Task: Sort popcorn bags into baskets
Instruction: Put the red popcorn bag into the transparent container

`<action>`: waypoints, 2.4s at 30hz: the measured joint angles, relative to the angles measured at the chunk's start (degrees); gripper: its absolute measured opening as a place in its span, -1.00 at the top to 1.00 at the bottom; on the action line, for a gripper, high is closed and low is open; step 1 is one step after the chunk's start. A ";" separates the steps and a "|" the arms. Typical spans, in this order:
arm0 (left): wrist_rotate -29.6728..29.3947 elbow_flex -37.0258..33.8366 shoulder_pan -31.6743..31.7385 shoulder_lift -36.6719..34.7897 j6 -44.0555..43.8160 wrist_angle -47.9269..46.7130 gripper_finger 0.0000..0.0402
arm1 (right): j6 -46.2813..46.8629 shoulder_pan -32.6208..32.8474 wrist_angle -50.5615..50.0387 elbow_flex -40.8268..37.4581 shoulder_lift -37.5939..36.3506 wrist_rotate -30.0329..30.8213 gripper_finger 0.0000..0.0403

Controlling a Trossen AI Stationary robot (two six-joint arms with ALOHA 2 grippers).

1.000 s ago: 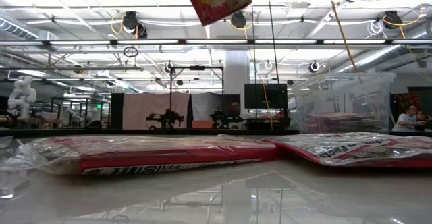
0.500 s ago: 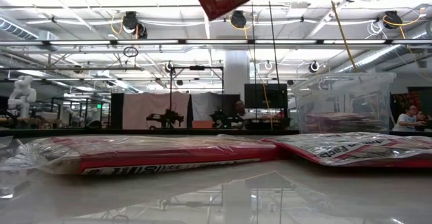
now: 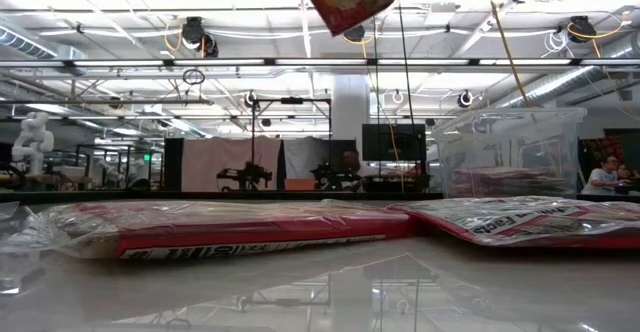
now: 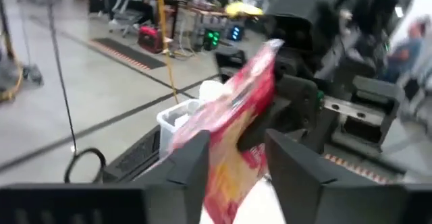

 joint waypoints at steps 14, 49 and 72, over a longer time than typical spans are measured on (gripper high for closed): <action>14.73 0.01 11.22 1.03 -17.05 -1.06 0.12 | 3.09 -17.32 10.91 0.09 -7.84 -13.97 0.94; 32.87 -0.03 16.02 11.82 -28.32 51.69 -0.36 | -3.80 5.06 49.83 0.10 -7.30 23.36 0.95; 38.00 -0.08 18.49 12.33 -23.65 53.75 0.91 | 9.37 5.13 51.68 0.11 0.06 19.56 0.92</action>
